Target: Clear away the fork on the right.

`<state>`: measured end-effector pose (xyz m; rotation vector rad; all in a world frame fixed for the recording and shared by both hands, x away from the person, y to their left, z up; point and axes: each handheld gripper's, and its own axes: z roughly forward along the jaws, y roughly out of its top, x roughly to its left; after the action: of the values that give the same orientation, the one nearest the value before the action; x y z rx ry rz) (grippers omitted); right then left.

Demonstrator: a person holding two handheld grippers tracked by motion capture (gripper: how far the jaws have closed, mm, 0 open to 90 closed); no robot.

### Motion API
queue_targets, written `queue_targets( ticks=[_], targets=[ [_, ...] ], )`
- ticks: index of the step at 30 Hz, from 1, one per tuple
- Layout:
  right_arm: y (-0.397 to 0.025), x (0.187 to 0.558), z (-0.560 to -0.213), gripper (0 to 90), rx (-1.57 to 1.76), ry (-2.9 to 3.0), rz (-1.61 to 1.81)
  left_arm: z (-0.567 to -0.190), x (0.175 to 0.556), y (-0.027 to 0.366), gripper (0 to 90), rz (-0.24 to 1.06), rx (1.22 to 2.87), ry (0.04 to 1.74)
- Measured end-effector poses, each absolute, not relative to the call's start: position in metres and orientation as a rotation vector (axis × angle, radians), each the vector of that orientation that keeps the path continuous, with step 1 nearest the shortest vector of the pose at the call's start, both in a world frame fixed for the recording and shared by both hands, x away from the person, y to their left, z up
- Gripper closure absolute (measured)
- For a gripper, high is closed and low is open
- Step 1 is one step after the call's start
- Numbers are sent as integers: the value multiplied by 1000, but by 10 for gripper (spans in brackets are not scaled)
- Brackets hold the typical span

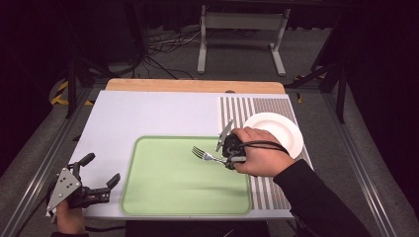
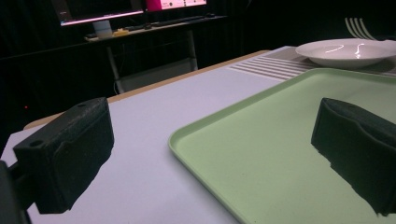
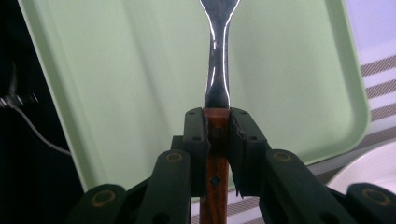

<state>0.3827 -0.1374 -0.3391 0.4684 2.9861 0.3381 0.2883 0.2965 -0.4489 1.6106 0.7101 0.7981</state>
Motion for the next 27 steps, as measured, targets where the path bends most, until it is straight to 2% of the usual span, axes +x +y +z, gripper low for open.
queue_targets(
  ticks=[7, 10, 27],
  targets=[
    [-133, 381, -336, 782, 985, 2929, 479, -449, 288, 296, 0, 798, 1609, 712],
    [-132, 380, -336, 782, 1096, 2883, 486, -449, 288, 297, 0, 798, 1608, 713],
    [-128, 384, -340, 781, 1391, 2719, 476, -449, 288, 297, 0, 797, 1605, 710]
  ],
)
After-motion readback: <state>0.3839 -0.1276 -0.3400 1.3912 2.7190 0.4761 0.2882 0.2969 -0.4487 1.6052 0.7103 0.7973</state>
